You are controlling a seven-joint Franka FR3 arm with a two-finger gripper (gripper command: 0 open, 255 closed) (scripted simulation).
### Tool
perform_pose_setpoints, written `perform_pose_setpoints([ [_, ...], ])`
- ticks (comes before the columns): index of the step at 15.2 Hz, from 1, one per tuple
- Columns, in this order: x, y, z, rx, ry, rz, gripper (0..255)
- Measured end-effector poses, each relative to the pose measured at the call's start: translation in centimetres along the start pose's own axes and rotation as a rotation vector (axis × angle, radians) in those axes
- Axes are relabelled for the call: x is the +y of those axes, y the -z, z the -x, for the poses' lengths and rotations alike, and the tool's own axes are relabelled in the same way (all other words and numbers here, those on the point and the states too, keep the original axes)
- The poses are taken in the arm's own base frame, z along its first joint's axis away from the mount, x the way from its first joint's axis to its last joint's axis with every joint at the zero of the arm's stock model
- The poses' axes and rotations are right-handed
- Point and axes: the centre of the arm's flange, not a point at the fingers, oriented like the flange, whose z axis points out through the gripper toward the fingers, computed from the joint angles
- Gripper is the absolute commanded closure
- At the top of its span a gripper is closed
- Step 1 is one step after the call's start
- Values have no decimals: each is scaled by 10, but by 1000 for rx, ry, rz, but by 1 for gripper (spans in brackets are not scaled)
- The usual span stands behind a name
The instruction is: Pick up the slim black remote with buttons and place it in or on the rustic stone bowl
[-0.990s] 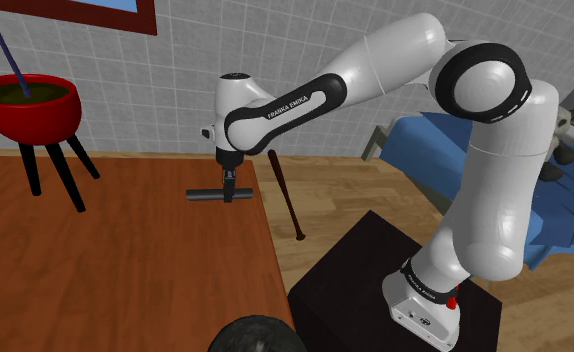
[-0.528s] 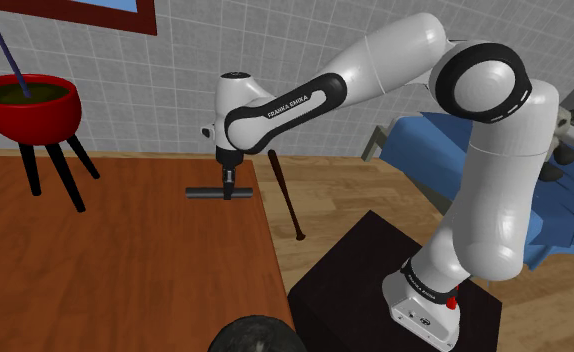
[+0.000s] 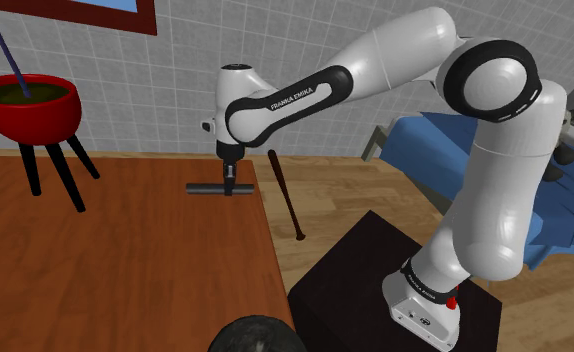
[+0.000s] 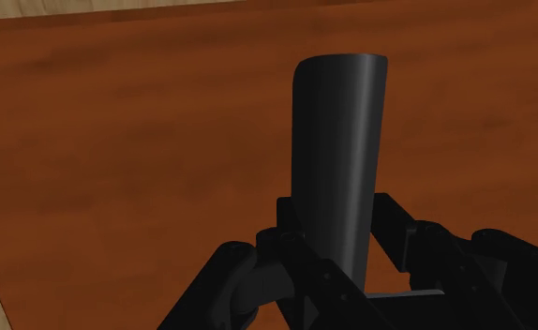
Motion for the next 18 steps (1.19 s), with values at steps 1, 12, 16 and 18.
perform_pose_setpoints([
  [1, 0, 5, -1, 0, 0, 0, 255],
  [12, -4, 64, 0, 0, 0, 0, 255],
  [16, -8, 83, 1, 0, 0, 0, 255],
  [18, -7, 94, 0, 0, 0, 0, 255],
])
